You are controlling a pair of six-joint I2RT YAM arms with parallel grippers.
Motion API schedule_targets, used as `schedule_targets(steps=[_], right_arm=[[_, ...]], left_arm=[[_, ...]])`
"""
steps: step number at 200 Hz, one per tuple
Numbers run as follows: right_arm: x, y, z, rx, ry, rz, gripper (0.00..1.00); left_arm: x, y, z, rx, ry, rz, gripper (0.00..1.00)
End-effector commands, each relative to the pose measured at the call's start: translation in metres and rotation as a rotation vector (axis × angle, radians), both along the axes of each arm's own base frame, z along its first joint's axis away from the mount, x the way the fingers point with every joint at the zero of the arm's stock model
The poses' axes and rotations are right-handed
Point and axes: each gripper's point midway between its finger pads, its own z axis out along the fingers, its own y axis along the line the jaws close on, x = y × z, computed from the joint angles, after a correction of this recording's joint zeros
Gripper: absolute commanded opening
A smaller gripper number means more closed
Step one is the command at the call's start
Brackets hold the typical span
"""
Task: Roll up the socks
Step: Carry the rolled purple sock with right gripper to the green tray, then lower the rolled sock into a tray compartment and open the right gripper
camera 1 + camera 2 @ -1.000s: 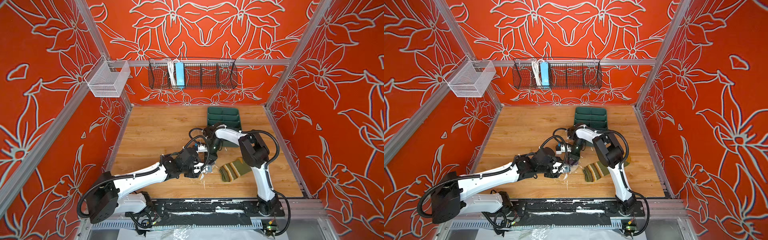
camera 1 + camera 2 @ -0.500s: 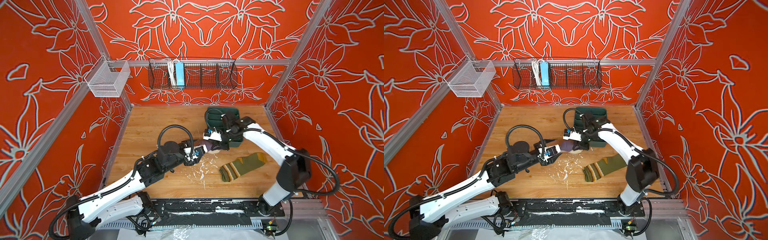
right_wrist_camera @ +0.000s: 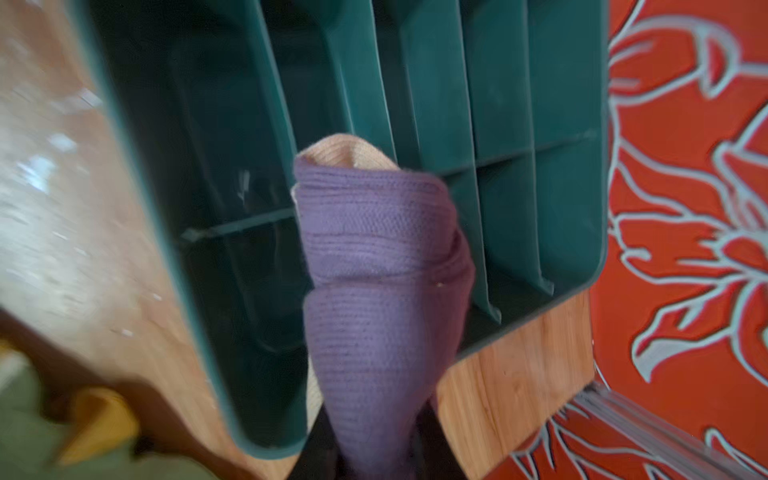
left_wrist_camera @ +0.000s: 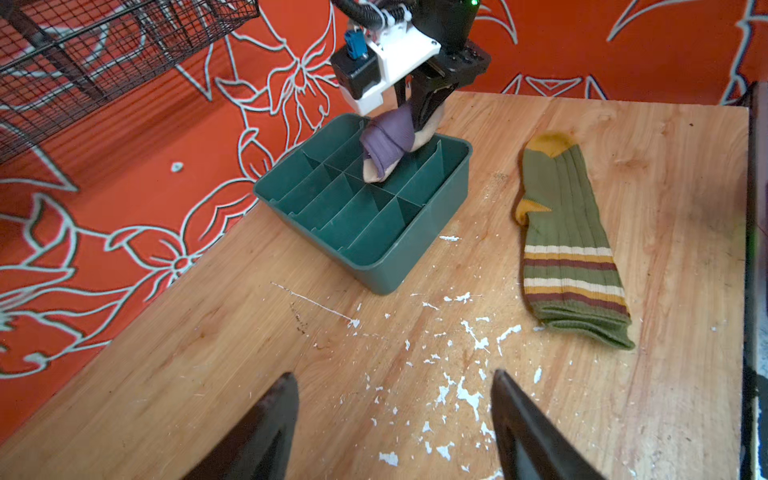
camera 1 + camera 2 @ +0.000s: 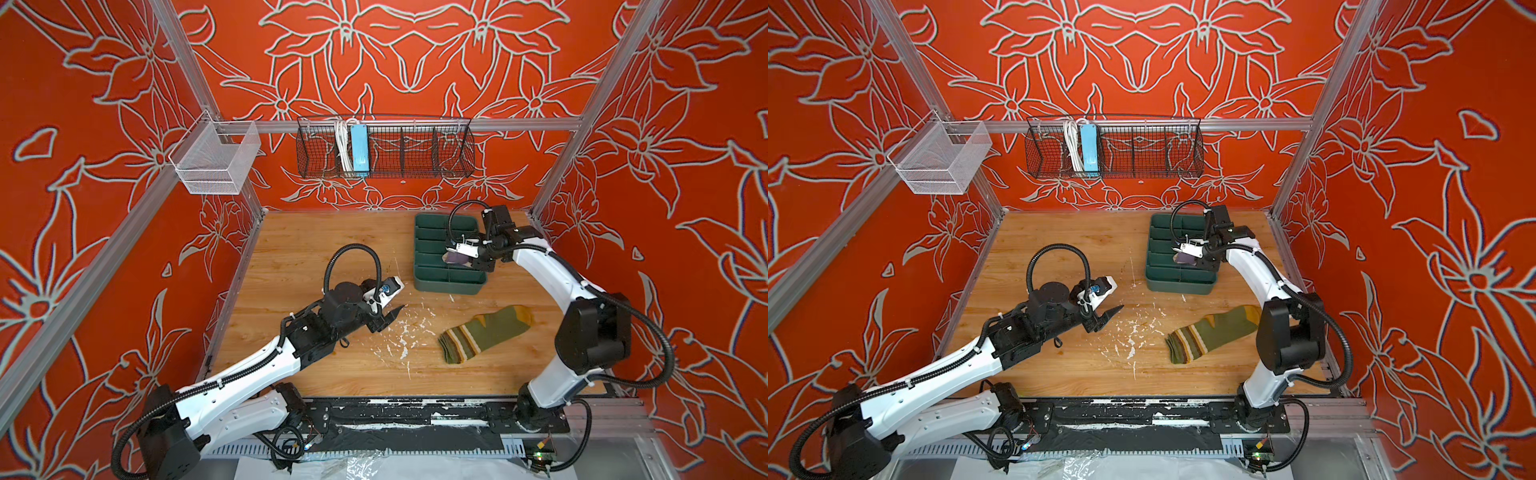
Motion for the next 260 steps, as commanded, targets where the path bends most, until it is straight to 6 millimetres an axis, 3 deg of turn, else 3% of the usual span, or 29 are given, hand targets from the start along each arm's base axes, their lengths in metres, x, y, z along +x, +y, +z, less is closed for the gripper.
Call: schedule_targets(steps=[1,19,52,80,87,162,182,218,237,260], right_arm=[[0.015,-0.023,-0.001,-0.129,-0.018,0.015,0.0],[0.02,-0.031,-0.019,-0.189,0.018,0.015,0.0],[0.022,-0.02,-0.047,-0.202,0.069,0.074,0.0],[0.024,0.008,-0.06,-0.169,0.099,0.148,0.0],[0.023,0.017,-0.063,-0.158,0.106,0.171,0.0],[0.014,0.095,-0.094,0.026,0.122,0.337,0.0],[0.014,0.101,-0.104,0.058,0.14,0.327,0.0],[0.015,0.095,-0.127,0.071,0.204,0.253,0.0],[0.014,0.096,-0.128,0.094,0.251,0.218,0.26],[0.012,0.098,-0.119,0.121,0.283,0.195,0.4]], left_arm=[[0.002,0.003,0.014,-0.057,-0.011,0.024,0.72],[0.002,0.005,0.015,-0.059,-0.008,0.029,0.73],[0.004,0.003,0.011,-0.041,0.004,0.024,0.73],[0.007,0.002,0.012,-0.042,0.008,0.025,0.73],[0.01,-0.001,0.002,-0.02,0.032,0.026,0.73],[0.013,0.004,0.005,-0.001,0.044,0.06,0.73],[0.013,0.006,0.003,-0.007,0.059,0.07,0.73],[0.013,0.007,0.001,-0.014,0.066,0.079,0.73],[0.014,0.009,0.003,-0.006,0.059,0.089,0.73],[0.014,0.013,0.004,0.008,0.045,0.102,0.75]])
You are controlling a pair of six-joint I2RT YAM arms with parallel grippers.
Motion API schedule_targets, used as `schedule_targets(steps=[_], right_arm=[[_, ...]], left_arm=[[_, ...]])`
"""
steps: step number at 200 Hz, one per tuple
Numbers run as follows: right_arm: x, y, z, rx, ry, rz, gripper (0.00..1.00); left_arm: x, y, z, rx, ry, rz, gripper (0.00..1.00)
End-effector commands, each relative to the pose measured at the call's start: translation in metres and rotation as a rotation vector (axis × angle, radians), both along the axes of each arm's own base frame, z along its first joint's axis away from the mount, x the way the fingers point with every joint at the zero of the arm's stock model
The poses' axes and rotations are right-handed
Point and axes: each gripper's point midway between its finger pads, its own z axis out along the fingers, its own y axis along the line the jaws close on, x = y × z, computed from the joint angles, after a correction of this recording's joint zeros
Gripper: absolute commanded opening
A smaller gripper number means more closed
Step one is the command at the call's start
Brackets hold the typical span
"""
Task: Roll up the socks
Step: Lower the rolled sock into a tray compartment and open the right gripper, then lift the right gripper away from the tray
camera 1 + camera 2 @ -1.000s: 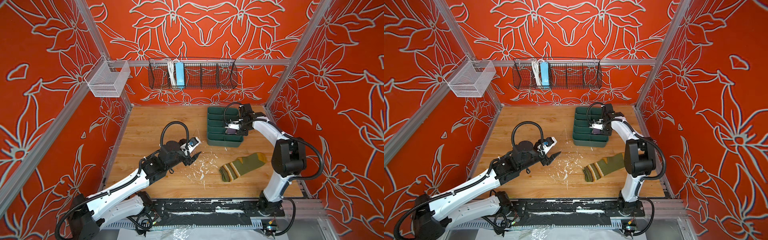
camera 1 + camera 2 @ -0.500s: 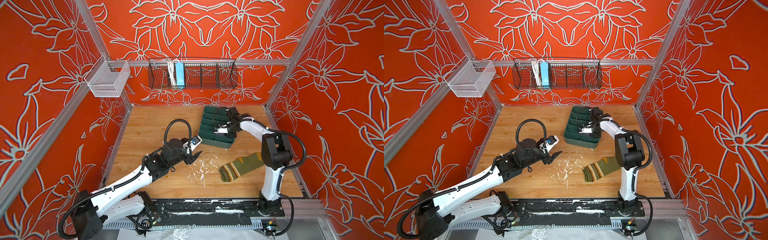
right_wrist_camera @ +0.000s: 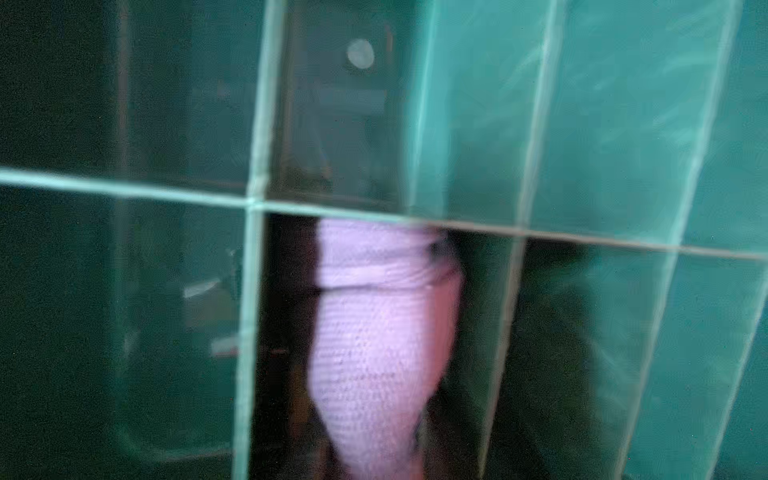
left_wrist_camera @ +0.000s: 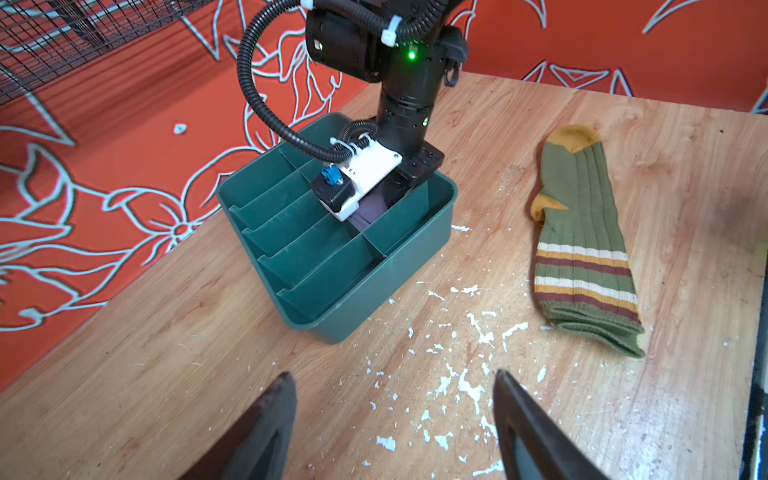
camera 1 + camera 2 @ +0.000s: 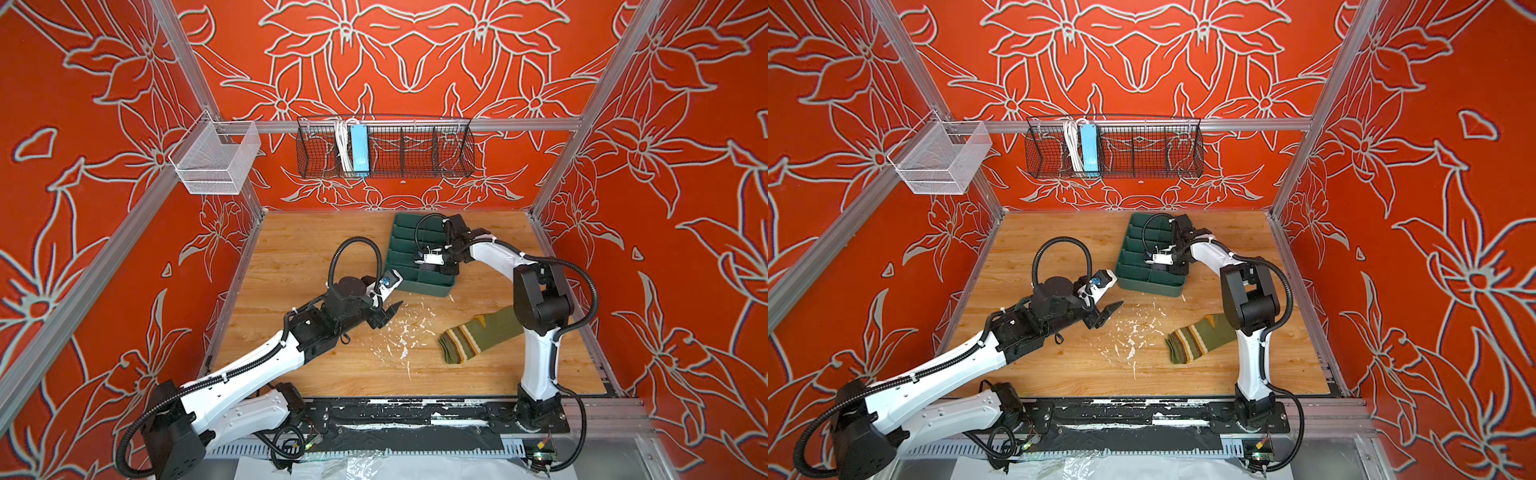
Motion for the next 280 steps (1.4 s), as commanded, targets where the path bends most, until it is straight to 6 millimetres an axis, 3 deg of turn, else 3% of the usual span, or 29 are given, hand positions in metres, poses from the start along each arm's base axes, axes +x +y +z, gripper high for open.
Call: schedule_targets(steps=[1,42,108,120,130,134,150,162,166,184,202,217,239,264,267,280], right_arm=[[-0.022,-0.001,-0.026,0.02,0.163,-0.04,0.4],[-0.019,0.001,0.011,0.035,0.121,-0.035,0.54],[-0.007,0.01,0.101,0.117,-0.118,-0.001,0.65],[0.004,0.01,0.121,0.155,-0.21,-0.05,0.65],[0.017,0.003,0.139,0.181,-0.312,-0.136,0.65],[0.022,-0.001,0.146,0.195,-0.353,-0.18,0.65],[0.034,-0.023,0.179,0.281,-0.473,-0.397,0.64],[0.032,-0.04,0.2,0.417,-0.483,-0.581,0.64],[0.03,-0.046,0.208,0.478,-0.477,-0.646,0.64],[0.02,-0.08,0.232,0.761,-0.43,-0.976,0.59],[-0.001,-0.109,0.227,0.938,-0.314,-1.283,0.52],[-0.021,-0.115,0.208,1.027,-0.192,-1.396,0.51],[-0.039,-0.127,0.165,1.035,-0.062,-1.61,0.48],[-0.04,-0.125,0.119,0.913,0.096,-1.756,0.49],[-0.039,-0.124,0.115,0.901,0.114,-1.762,0.5],[-0.031,-0.112,0.098,0.861,0.207,-1.765,0.5]], left_arm=[[0.002,0.008,0.01,-0.001,-0.024,0.031,0.75],[0.006,0.015,0.009,0.036,-0.05,0.061,0.76],[0.009,0.017,0.012,0.055,-0.074,0.065,0.76],[0.01,0.019,0.012,0.059,-0.079,0.077,0.76],[0.013,0.021,0.012,0.065,-0.091,0.095,0.78],[0.011,0.026,0.024,0.042,-0.12,0.108,0.78],[0.015,0.035,0.033,0.023,-0.175,0.16,0.8],[0.019,0.042,0.042,-0.012,-0.211,0.211,0.86],[0.021,0.045,0.045,-0.031,-0.218,0.229,1.0],[0.032,0.055,0.057,-0.14,-0.205,0.306,0.97],[0.045,0.067,0.062,-0.285,-0.125,0.431,0.97],[0.051,0.078,0.058,-0.38,-0.04,0.537,0.97],[0.054,0.07,0.045,-0.49,0.053,0.499,0.97],[0.05,0.059,0.035,-0.53,0.084,0.438,0.97],[0.053,0.056,0.024,-0.508,0.109,0.444,0.97],[0.054,0.054,0.015,-0.483,0.151,0.448,0.97]])
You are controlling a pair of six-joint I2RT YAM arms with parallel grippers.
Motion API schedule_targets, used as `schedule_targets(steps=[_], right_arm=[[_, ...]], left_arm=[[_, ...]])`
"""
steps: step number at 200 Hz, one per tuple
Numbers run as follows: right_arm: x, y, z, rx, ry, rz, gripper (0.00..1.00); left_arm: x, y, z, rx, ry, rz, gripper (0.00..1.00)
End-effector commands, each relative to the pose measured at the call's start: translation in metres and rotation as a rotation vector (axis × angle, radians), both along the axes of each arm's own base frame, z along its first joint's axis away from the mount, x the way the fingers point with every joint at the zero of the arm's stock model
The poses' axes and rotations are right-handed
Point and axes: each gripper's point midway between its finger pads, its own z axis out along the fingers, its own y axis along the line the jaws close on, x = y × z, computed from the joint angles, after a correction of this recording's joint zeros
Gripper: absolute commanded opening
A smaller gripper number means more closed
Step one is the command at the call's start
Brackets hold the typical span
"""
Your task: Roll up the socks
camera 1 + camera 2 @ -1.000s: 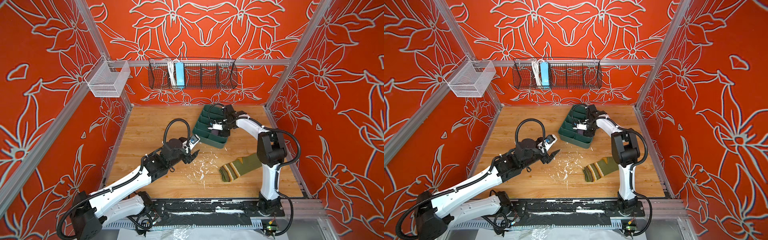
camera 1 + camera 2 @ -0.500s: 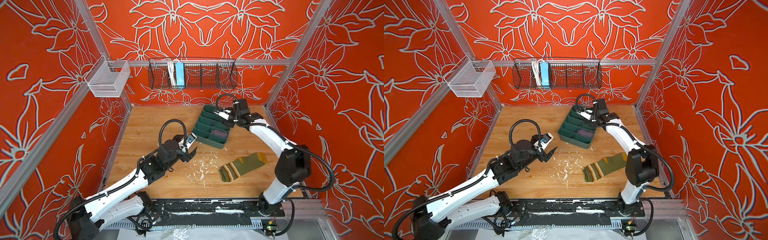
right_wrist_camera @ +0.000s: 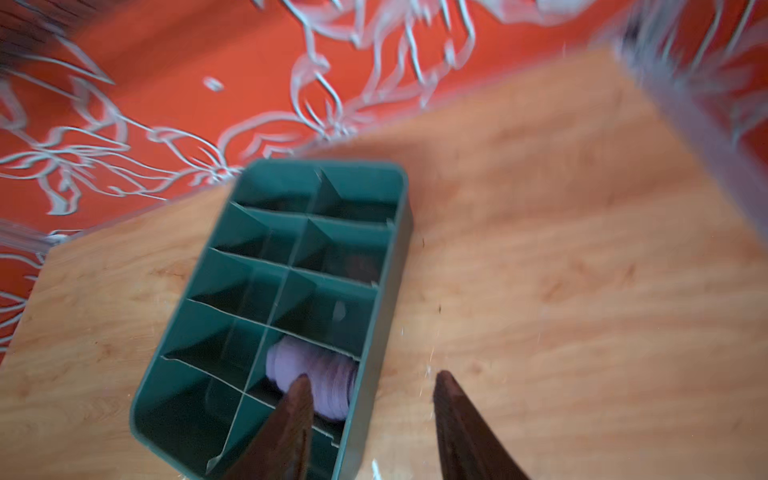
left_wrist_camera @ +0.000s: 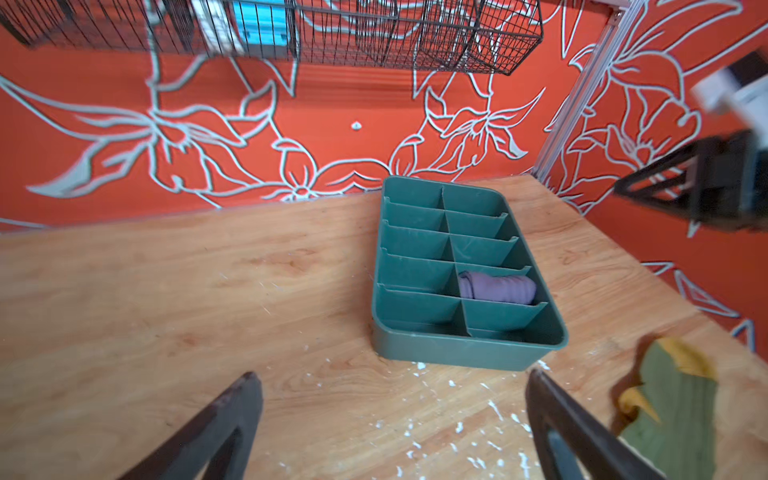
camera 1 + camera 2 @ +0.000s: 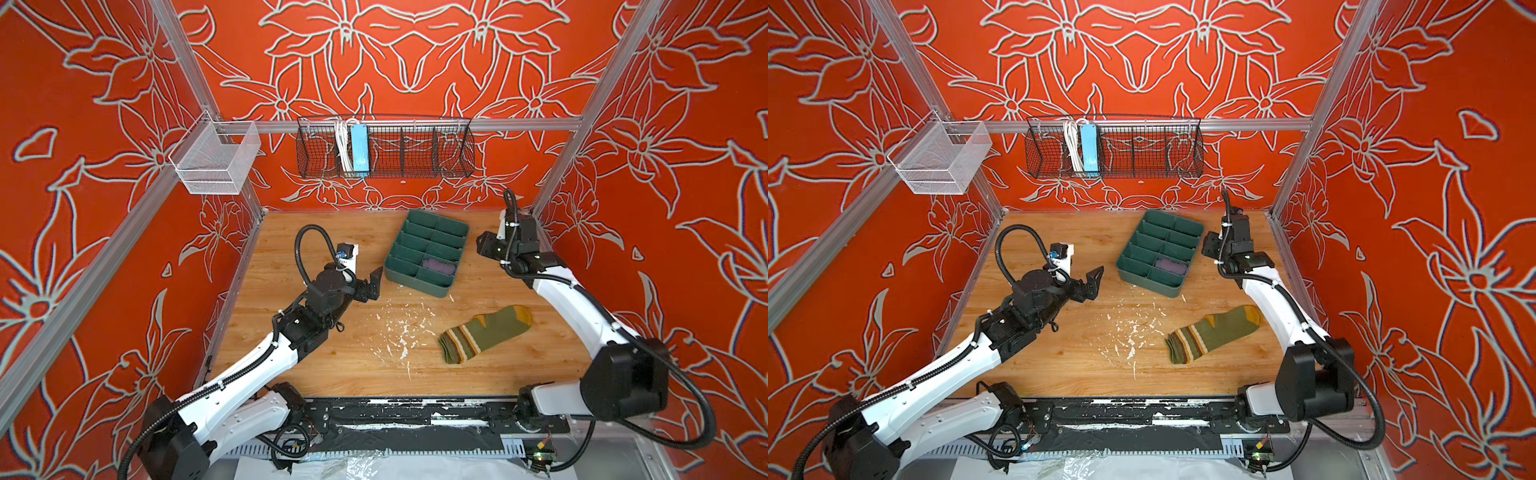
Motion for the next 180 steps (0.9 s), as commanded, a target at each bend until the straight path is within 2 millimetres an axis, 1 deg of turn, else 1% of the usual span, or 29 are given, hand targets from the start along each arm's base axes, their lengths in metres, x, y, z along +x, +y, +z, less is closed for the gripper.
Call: schedule_targets(steps=[1,14,35,46,66,84,102,121,147,161,180], right_arm=[[-0.001,0.009,-0.043,0.138,0.205,-0.078,0.5],[0.009,0.022,-0.057,0.175,0.249,-0.032,0.5],[0.025,0.035,-0.078,0.213,0.295,0.002,0.49],[0.032,0.039,-0.088,0.216,0.31,0.008,0.48],[0.041,0.044,-0.105,0.201,0.335,0.015,0.43],[0.048,0.047,-0.116,0.182,0.351,0.025,0.38],[0.057,0.052,-0.119,0.163,0.339,0.049,0.3],[0.067,0.063,-0.116,0.143,0.314,0.104,0.17],[0.077,0.091,-0.106,0.116,0.29,0.191,0.0],[0.08,0.114,-0.1,0.1,0.282,0.234,0.0],[0.081,0.151,-0.093,0.067,0.272,0.291,0.0]], left_arm=[[0.001,-0.013,-0.012,-0.081,0.074,-0.036,0.97],[0.0,-0.015,-0.02,-0.055,0.118,-0.047,0.97],[-0.004,-0.014,-0.03,-0.033,0.163,-0.051,0.97],[-0.006,-0.012,-0.034,-0.028,0.174,-0.047,0.97],[-0.008,-0.008,-0.039,-0.028,0.174,-0.032,0.97],[-0.01,-0.007,-0.044,-0.025,0.177,-0.031,0.97],[-0.009,-0.007,-0.049,-0.014,0.19,-0.028,0.97],[-0.007,-0.009,-0.054,-0.005,0.203,-0.031,0.97],[-0.003,-0.013,-0.054,0.009,0.209,-0.041,0.97],[-0.001,-0.013,-0.052,0.027,0.204,-0.045,0.97],[-0.001,-0.009,-0.041,0.044,0.175,-0.034,0.97]])
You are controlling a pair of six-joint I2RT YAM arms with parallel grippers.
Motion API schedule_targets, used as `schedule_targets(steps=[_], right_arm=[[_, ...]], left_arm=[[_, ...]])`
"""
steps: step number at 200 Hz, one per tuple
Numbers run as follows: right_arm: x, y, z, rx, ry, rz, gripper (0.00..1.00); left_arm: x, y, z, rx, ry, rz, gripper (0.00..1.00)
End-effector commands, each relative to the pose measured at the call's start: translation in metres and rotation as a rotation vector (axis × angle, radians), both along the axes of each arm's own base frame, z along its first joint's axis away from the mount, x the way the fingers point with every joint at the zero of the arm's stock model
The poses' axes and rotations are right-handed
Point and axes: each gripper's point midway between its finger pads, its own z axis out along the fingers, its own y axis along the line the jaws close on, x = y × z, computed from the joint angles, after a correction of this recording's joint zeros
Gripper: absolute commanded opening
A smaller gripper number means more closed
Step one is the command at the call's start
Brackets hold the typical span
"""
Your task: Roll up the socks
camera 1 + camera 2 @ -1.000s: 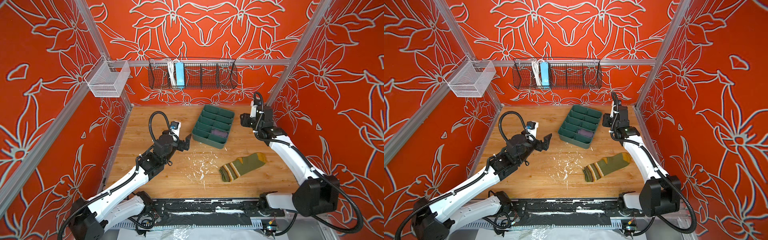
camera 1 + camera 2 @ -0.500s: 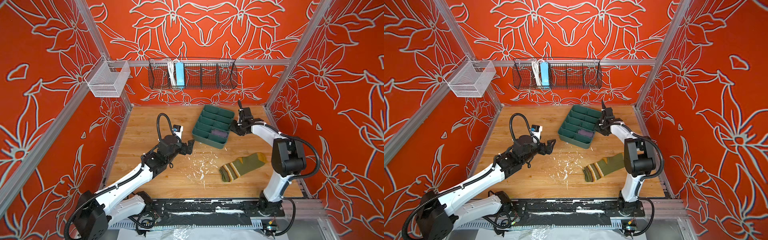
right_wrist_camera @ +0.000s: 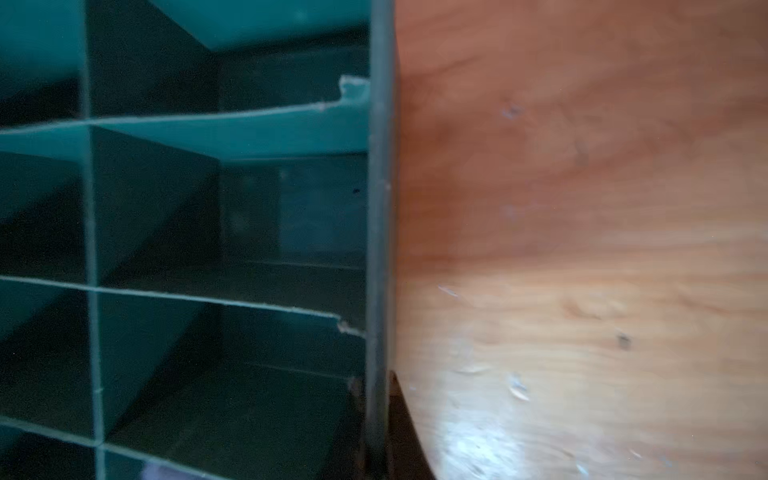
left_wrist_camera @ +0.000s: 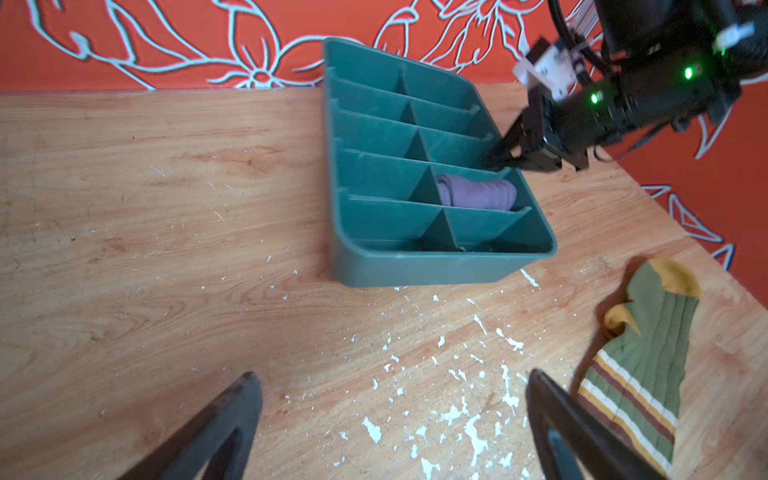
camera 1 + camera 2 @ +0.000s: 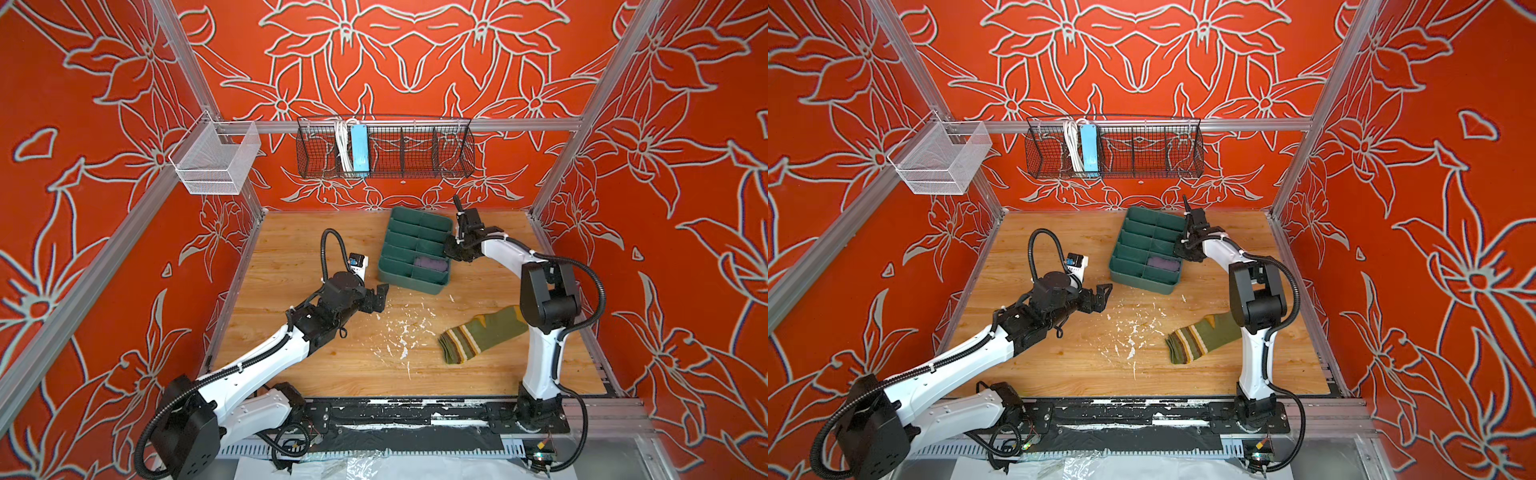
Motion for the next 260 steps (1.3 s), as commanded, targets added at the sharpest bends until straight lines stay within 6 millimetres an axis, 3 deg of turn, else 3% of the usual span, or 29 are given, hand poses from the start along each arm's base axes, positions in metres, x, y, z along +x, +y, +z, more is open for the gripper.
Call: schedule_targets(steps=[1,30,42,68,85,104,137,163,183,198,214,243,260], right_arm=[[0.005,0.058,0.026,0.026,-0.059,0.11,0.0],[0.005,0.115,0.037,0.003,-0.085,0.169,0.0],[0.004,0.136,0.038,0.004,-0.095,0.175,0.0],[-0.001,0.18,0.028,0.02,-0.08,0.196,0.0],[-0.003,0.197,0.022,0.023,-0.085,0.193,0.0],[-0.002,0.203,0.02,0.024,-0.098,0.175,0.0],[-0.003,0.215,0.023,0.07,-0.114,0.224,0.4],[-0.005,0.215,0.053,0.071,-0.187,0.292,0.61],[-0.011,0.193,0.098,0.012,-0.284,0.289,0.64],[-0.024,0.161,0.134,-0.035,-0.362,0.237,0.63],[-0.046,0.116,0.157,-0.051,-0.399,0.142,0.61],[-0.1,0.018,0.148,-0.01,-0.304,-0.061,0.57],[-0.14,-0.041,0.118,-0.005,-0.204,-0.199,0.57]], left_arm=[[0.005,0.003,0.024,0.001,-0.053,0.009,0.97],[-0.003,0.016,0.04,0.033,-0.104,0.03,0.97],[-0.011,0.026,0.056,0.024,-0.153,0.042,0.97],[-0.022,0.043,0.067,0.032,-0.202,0.085,0.97],[-0.028,0.053,0.073,0.038,-0.222,0.107,0.97],[-0.036,0.06,0.077,0.033,-0.226,0.112,0.97],[-0.047,0.067,0.081,0.021,-0.234,0.115,0.97],[-0.051,0.07,0.093,0.03,-0.284,0.103,0.97],[-0.056,0.063,0.109,0.034,-0.314,0.043,0.97],[-0.06,0.051,0.117,0.026,-0.316,-0.028,0.97],[-0.061,0.035,0.118,0.007,-0.299,-0.109,0.98],[-0.059,-0.004,0.1,-0.01,-0.265,-0.261,0.98],[-0.06,-0.032,0.088,0.011,-0.258,-0.352,0.98]])
